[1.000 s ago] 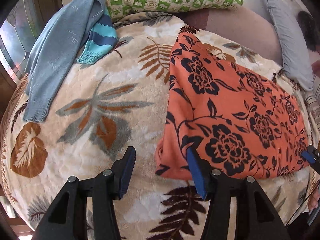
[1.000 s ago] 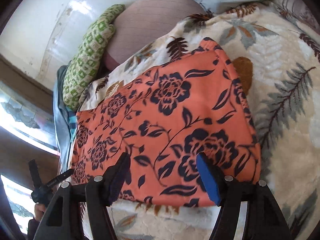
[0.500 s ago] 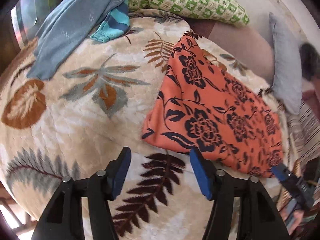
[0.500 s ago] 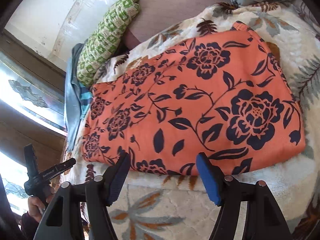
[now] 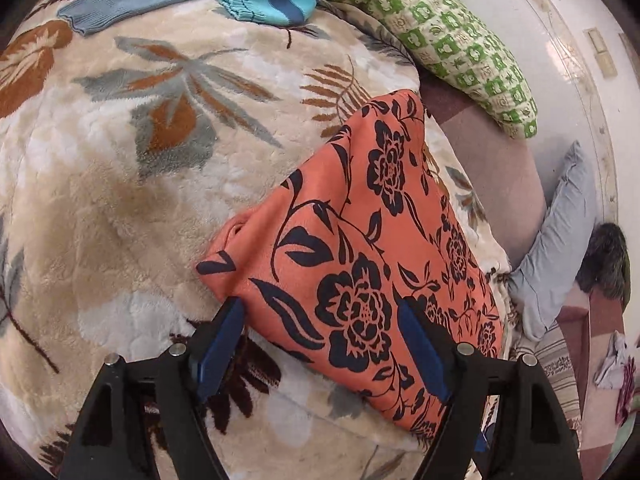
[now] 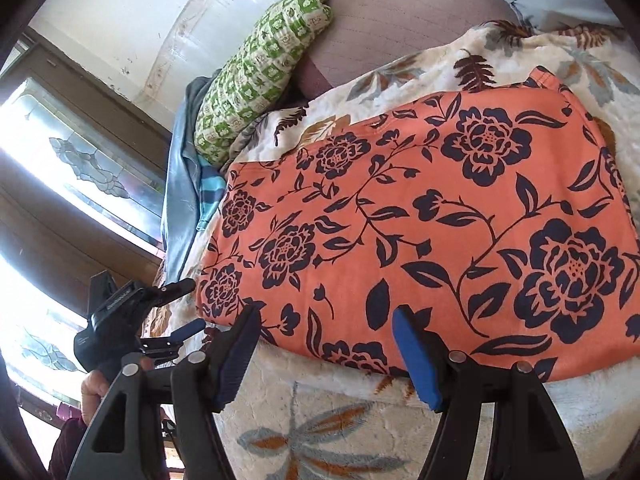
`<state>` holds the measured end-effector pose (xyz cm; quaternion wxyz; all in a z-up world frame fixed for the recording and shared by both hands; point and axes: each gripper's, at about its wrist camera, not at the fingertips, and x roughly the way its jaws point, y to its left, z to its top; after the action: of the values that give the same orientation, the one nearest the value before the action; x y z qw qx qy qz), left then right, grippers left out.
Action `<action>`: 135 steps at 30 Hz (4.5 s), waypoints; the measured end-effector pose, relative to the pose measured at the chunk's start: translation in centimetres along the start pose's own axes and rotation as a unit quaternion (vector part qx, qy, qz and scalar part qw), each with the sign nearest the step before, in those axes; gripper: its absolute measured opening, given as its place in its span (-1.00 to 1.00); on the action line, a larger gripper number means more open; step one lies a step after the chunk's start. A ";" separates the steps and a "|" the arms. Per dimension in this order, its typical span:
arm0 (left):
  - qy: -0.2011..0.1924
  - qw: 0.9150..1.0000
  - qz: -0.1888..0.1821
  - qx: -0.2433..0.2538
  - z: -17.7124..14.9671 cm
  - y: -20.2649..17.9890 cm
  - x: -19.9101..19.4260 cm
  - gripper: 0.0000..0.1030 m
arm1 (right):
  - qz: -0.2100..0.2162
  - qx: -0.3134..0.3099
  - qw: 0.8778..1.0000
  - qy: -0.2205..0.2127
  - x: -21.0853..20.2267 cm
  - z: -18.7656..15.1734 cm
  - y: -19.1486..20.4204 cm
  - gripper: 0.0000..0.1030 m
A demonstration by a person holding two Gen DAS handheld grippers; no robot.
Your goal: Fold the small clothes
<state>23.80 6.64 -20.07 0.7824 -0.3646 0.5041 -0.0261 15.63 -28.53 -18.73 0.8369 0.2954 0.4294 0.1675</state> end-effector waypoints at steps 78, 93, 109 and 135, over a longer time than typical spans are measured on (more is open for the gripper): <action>-0.060 0.902 0.082 0.420 -15.1 -24.7 4.4 0.38 | 0.197 0.201 0.941 -0.186 -12.7 3.3 -15.1 -0.31; -0.014 0.890 0.111 0.443 -12.0 -26.2 8.5 0.41 | 0.033 0.274 0.961 0.018 -4.0 1.4 -19.1 -0.98; -0.007 0.907 0.174 0.384 -5.3 -31.7 24.1 0.89 | 0.016 0.243 0.970 0.023 -3.6 3.1 -17.8 -0.98; 0.039 0.910 0.045 0.411 -13.0 -19.6 13.6 0.95 | 0.033 0.264 0.960 -0.089 0.6 10.9 -20.0 -1.00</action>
<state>26.37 -20.39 -21.77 0.8434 0.0137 0.4946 -0.2095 25.42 -47.43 -26.90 0.7581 0.5331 0.3724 0.0487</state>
